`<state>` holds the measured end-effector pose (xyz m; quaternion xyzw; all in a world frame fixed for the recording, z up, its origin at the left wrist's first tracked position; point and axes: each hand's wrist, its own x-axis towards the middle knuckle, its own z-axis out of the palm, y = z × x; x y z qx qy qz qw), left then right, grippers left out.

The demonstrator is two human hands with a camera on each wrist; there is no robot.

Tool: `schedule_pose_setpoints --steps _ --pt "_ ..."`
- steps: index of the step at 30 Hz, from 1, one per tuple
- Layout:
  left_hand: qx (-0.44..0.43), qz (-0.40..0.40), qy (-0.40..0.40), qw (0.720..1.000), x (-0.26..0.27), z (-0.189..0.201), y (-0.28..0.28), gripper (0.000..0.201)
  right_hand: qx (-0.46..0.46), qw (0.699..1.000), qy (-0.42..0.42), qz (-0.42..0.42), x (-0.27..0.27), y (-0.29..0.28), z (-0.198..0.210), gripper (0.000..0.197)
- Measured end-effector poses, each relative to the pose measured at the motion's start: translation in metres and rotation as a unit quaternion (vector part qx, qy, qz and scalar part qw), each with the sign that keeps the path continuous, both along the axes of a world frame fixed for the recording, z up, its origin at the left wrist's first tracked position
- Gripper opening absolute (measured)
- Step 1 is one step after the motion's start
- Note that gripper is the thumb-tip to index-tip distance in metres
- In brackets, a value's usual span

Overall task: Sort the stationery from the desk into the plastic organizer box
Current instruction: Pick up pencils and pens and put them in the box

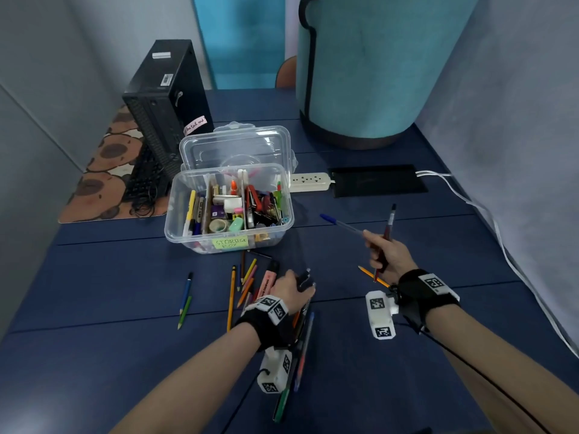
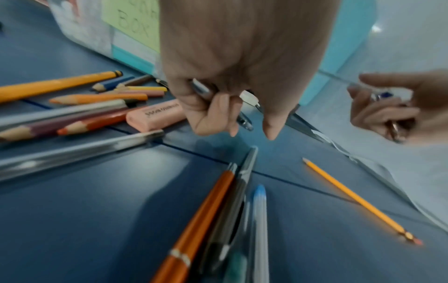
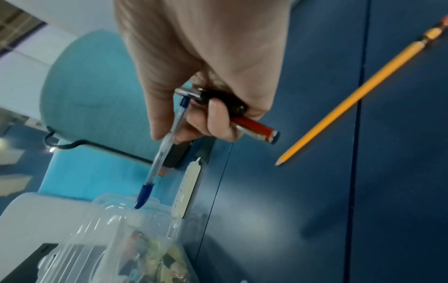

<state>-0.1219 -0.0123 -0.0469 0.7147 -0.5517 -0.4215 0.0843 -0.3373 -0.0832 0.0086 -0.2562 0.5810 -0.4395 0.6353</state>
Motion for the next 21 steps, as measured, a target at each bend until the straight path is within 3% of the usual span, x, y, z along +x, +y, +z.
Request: schedule_pose_setpoints --steps 4,7,12,16,19,21 --pt "0.024 -0.030 -0.056 0.998 -0.009 -0.011 0.001 0.062 0.019 0.998 -0.054 -0.029 -0.004 0.004 -0.009 0.015" --pt "0.029 -0.030 -0.077 0.996 -0.011 -0.014 -0.001 0.055 0.030 0.994 -0.092 -0.055 -0.007 0.006 -0.014 0.018" --pt "0.015 0.006 -0.021 1.000 -0.006 -0.007 -0.011 0.037 0.051 0.988 -0.121 -0.083 -0.006 0.012 -0.018 0.020" --pt "-0.006 0.033 -0.012 0.999 0.008 0.001 -0.013 0.029 0.085 0.996 -0.012 -0.021 0.009 0.032 -0.019 0.022" --pt "0.002 0.019 -0.041 0.999 0.008 0.000 -0.006 0.042 0.102 0.987 0.085 0.088 0.029 0.056 -0.032 0.024" --pt "0.014 0.001 -0.071 0.997 0.004 -0.004 -0.001 0.054 0.109 0.963 0.170 0.177 0.044 0.074 -0.042 0.023"
